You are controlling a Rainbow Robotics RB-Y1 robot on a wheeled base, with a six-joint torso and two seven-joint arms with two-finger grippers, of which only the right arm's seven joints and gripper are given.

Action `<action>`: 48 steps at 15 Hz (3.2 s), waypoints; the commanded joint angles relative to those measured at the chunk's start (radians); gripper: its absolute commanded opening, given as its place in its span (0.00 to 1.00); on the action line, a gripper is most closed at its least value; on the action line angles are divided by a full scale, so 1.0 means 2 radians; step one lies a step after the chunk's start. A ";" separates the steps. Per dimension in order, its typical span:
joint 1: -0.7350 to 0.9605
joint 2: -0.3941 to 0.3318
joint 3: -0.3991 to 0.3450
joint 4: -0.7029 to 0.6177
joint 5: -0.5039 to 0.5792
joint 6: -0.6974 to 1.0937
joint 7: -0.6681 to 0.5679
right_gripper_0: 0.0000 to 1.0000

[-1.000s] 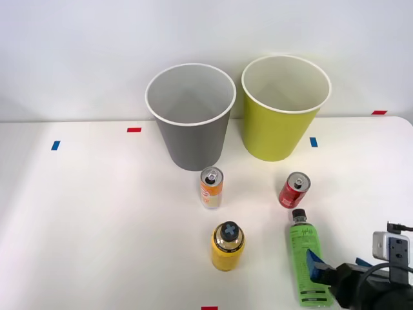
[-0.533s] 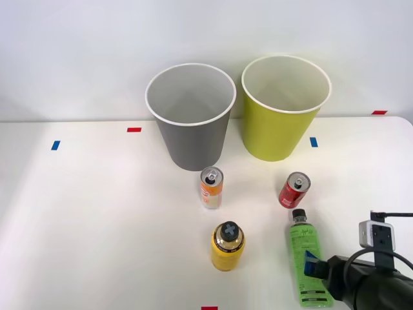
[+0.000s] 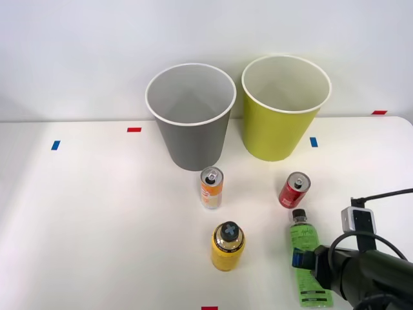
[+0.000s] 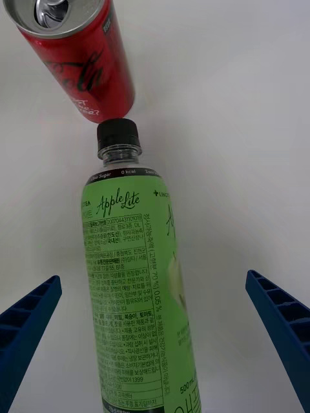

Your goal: Put cans in the gray bin, plastic bottles in the light green bin

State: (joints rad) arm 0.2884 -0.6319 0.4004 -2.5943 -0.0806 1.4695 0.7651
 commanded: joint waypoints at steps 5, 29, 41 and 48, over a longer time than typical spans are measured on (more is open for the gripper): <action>-0.066 0.000 0.000 0.029 -0.052 0.058 0.004 1.00; -0.135 0.031 0.001 0.164 -0.090 0.058 0.024 1.00; -0.143 0.029 0.008 0.186 -0.069 0.058 0.046 0.74; -0.140 0.029 0.015 0.186 -0.049 0.058 0.052 0.00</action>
State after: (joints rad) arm 0.0087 -0.5737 0.4254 -2.2224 -0.1861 1.5863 0.8675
